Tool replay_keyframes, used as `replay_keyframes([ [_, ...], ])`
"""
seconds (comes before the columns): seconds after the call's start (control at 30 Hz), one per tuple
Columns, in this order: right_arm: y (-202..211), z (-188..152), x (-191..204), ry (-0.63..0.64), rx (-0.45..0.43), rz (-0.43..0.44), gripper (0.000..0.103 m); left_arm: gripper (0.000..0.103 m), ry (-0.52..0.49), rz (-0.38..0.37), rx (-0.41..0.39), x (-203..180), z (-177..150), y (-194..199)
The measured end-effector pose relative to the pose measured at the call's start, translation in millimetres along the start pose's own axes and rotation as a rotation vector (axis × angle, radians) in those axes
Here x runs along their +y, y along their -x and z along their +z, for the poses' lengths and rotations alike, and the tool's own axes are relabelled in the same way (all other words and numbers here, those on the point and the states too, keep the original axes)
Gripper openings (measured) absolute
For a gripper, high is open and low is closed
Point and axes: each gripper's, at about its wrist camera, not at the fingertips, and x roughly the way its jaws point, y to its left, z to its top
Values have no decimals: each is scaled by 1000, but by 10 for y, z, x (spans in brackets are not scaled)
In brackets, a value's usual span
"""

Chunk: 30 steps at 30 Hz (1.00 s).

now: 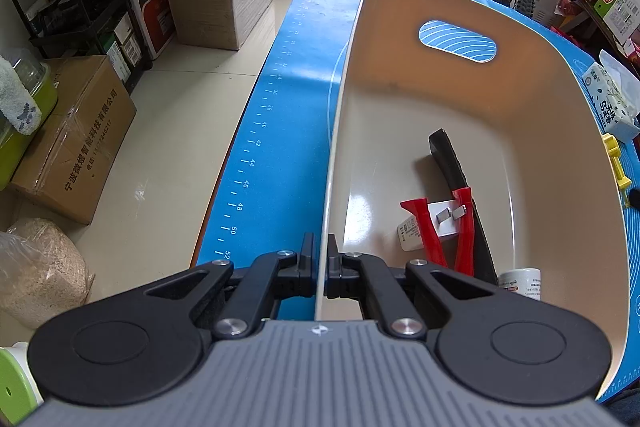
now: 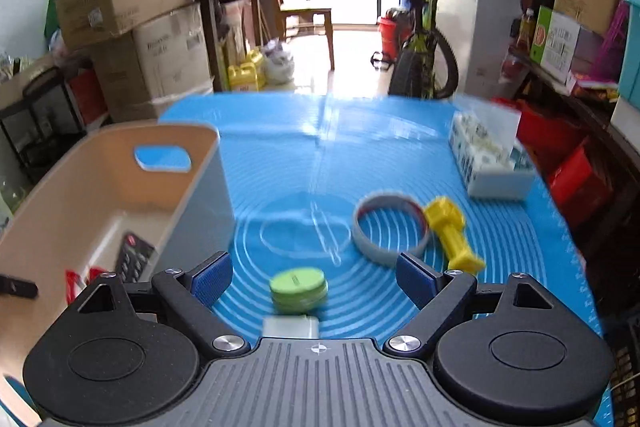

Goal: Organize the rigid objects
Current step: 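Grasp the white power bank with the right tool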

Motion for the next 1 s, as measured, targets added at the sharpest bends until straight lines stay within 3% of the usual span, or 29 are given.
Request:
replay_keyframes([
  [0.4, -502, -386, 160, 40, 146, 17, 87, 4, 0, 0, 0, 0, 1, 0],
  [0.53, -586, -436, 214, 47, 148, 7, 79, 4, 0, 0, 0, 0, 1, 0],
  [0.7, -621, -493, 271, 74, 148, -7, 63, 4, 0, 0, 0, -2, 1, -1],
  [0.77, -604, -494, 274, 79, 139, 1, 52, 4, 0, 1, 0, -4, 1, -1],
  [1.0, -558, -524, 269, 73, 137, -8, 50, 4, 0, 0, 0, -3, 1, -1],
])
